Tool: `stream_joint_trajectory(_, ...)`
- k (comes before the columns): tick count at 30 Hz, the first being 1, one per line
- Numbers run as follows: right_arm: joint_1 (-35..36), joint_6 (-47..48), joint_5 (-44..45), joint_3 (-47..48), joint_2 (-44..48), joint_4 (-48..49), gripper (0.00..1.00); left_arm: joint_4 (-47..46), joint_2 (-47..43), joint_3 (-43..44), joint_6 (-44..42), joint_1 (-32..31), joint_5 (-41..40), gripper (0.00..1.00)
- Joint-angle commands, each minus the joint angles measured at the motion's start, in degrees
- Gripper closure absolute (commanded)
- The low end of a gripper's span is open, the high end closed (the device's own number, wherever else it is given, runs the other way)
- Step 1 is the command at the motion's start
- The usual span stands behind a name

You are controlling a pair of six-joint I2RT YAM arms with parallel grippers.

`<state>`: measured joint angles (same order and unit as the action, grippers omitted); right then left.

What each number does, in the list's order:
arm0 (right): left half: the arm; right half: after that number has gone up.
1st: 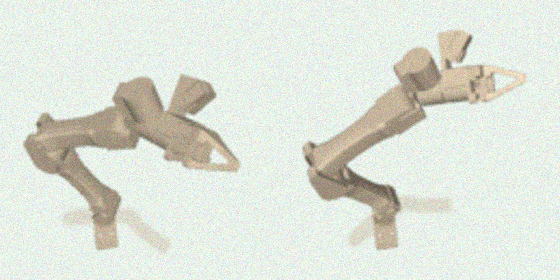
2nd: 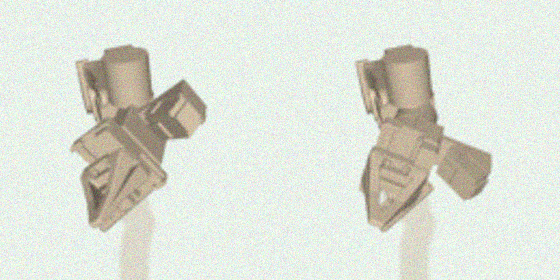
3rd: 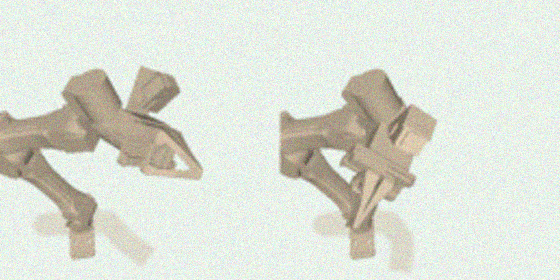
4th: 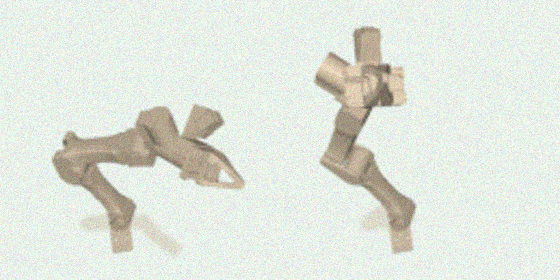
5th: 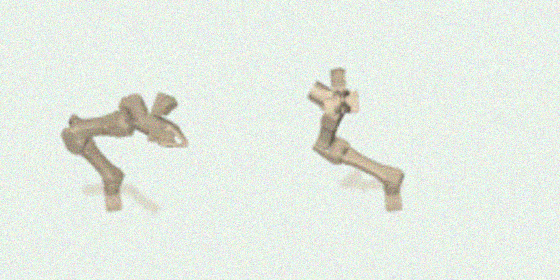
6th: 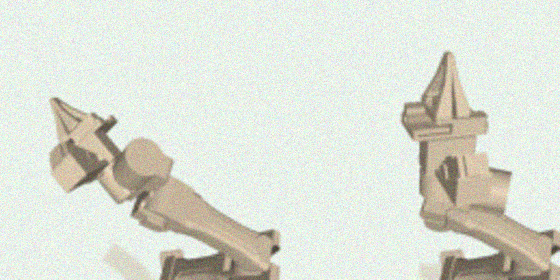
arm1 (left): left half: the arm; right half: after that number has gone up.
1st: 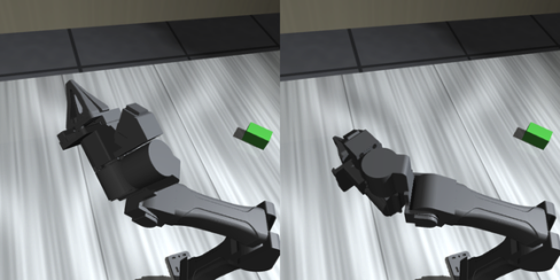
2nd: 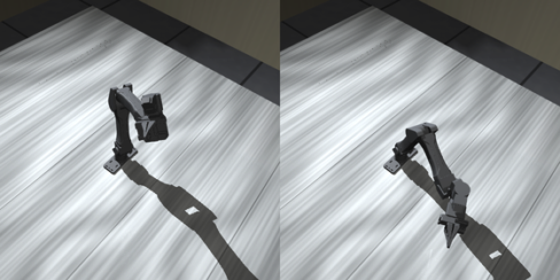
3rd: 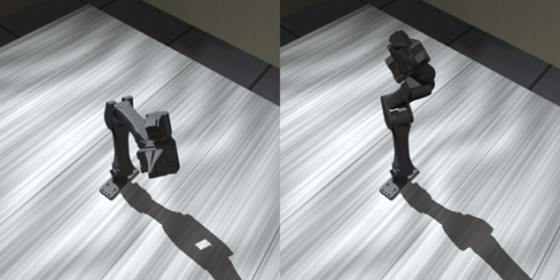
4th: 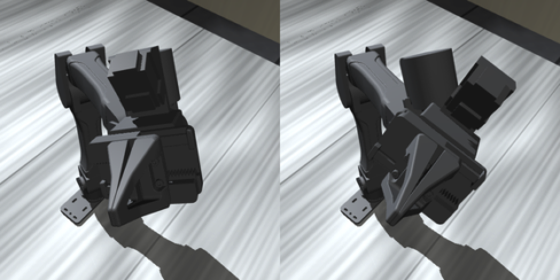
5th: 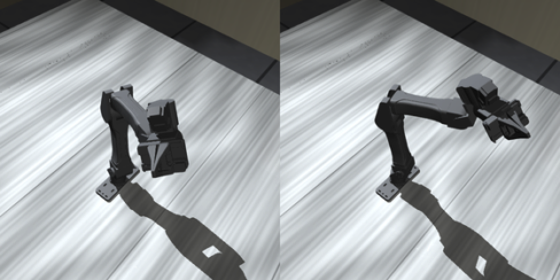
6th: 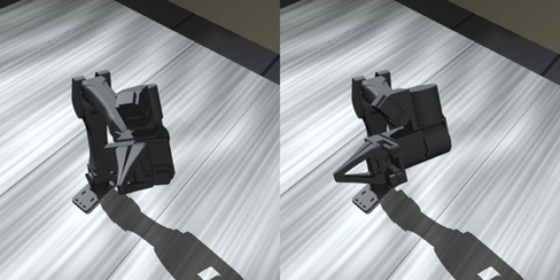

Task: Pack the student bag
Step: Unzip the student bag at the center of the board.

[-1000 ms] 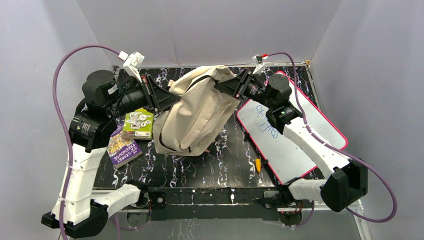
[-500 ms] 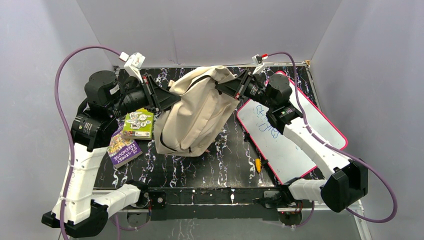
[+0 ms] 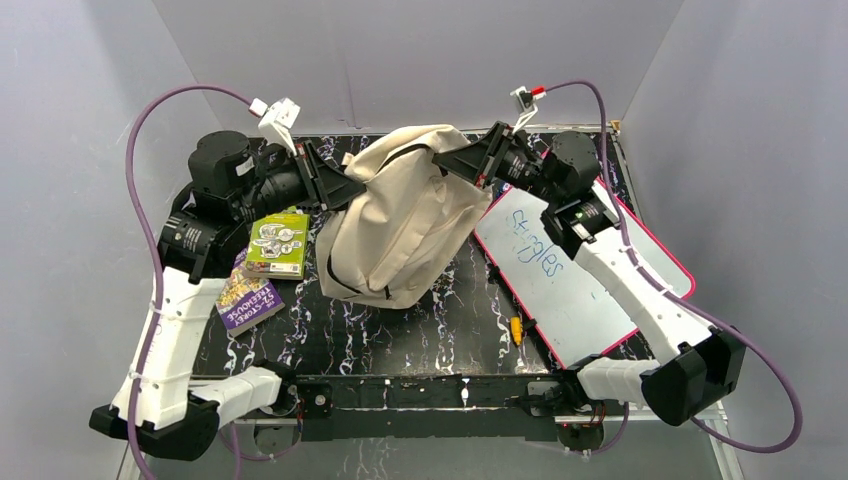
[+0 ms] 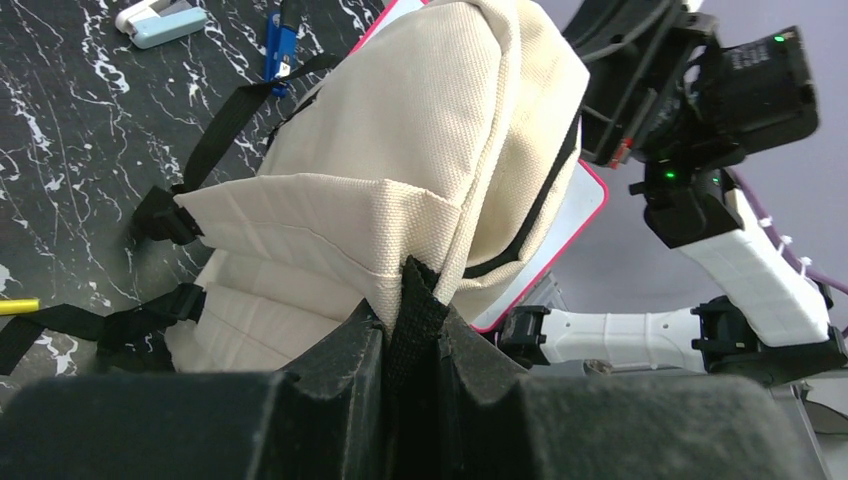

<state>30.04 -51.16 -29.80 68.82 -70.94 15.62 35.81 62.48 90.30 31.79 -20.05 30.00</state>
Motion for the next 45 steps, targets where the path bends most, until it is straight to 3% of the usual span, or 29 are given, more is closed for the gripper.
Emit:
stream_joint_trajectory(1,0.2,2.8,-3.8,7.8,-0.3,1.4,1.0,-6.4,0.8,1.4,0.6,0.0,-2.5,1.0)
stream_joint_trajectory(15,0.2,6.6,-6.0,29.2,-14.6,-4.1,1.0,-9.3,12.7,16.0,-6.8,0.0,-6.9,1.0)
stream_joint_trajectory(22,0.1,13.2,-5.5,34.7,-20.1,-8.3,1.0,-19.9,16.8,12.6,-14.2,0.0,-7.8,1.0)
stream_joint_trajectory(27,-0.3,18.0,-5.2,28.3,-20.5,-9.6,1.0,-26.7,17.1,3.9,-19.1,0.0,-9.6,1.0)
stream_joint_trajectory(35,-2.4,17.7,-5.3,13.9,-17.4,-5.3,1.0,-27.4,16.3,-4.9,-19.8,0.0,-6.8,1.0)
stream_joint_trajectory(38,-2.9,17.6,-5.7,12.9,-17.0,-5.3,1.0,-26.6,15.8,-5.3,-19.0,0.0,-5.1,0.84)
stream_joint_trajectory(41,-3.2,17.6,-6.1,12.2,-16.7,-5.6,1.0,-26.1,15.0,-5.6,-17.6,0.0,-2.9,0.58)
stream_joint_trajectory(45,-3.5,17.7,-6.2,11.2,-15.7,-5.6,1.0,-26.6,13.5,-6.0,-15.6,0.0,-0.9,0.43)
